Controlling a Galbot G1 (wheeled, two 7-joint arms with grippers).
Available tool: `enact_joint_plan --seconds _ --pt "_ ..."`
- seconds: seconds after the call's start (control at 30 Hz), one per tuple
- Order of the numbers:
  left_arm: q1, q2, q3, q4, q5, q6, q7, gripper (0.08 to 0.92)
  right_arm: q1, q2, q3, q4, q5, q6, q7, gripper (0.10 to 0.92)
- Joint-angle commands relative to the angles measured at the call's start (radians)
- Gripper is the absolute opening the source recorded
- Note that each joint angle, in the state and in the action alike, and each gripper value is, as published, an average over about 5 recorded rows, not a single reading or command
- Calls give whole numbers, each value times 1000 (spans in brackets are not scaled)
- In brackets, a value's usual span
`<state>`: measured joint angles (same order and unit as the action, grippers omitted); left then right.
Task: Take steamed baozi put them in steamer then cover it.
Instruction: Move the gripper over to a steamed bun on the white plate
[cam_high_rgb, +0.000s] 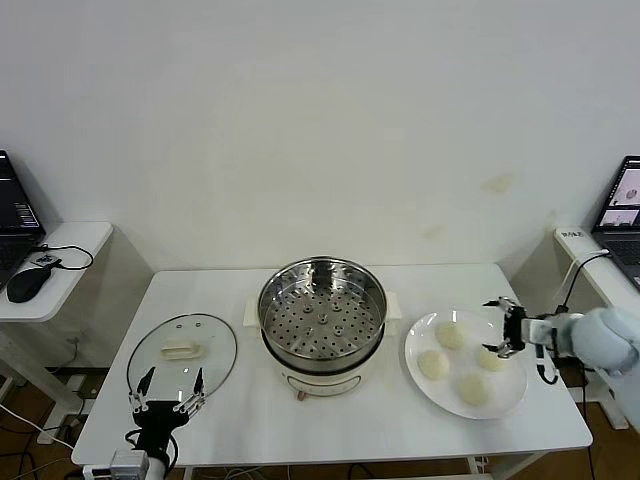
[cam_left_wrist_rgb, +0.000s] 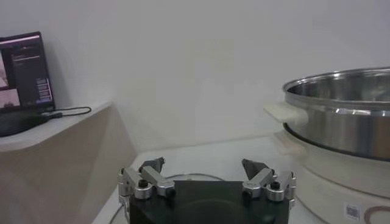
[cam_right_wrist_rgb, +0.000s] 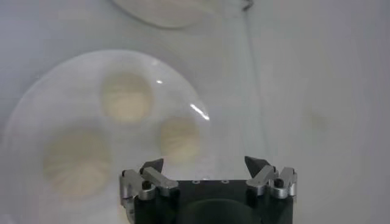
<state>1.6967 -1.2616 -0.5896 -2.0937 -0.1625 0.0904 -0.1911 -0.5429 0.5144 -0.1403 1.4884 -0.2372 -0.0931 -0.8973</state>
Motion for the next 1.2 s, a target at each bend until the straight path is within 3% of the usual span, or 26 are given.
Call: enact_joint_plan --seconds 0.03,0.7,1.2 --pt "-3 1 -2 2 0 2 1 823 316 3 -337 -132 21 2 -89 823" --pt "-12 18 -17 4 0 1 2 823 404 235 -476 -333 -31 -12 -66 823" --pt "-14 18 -25 7 -1 2 2 823 392 284 -477 -402 -68 -15 -66 814"
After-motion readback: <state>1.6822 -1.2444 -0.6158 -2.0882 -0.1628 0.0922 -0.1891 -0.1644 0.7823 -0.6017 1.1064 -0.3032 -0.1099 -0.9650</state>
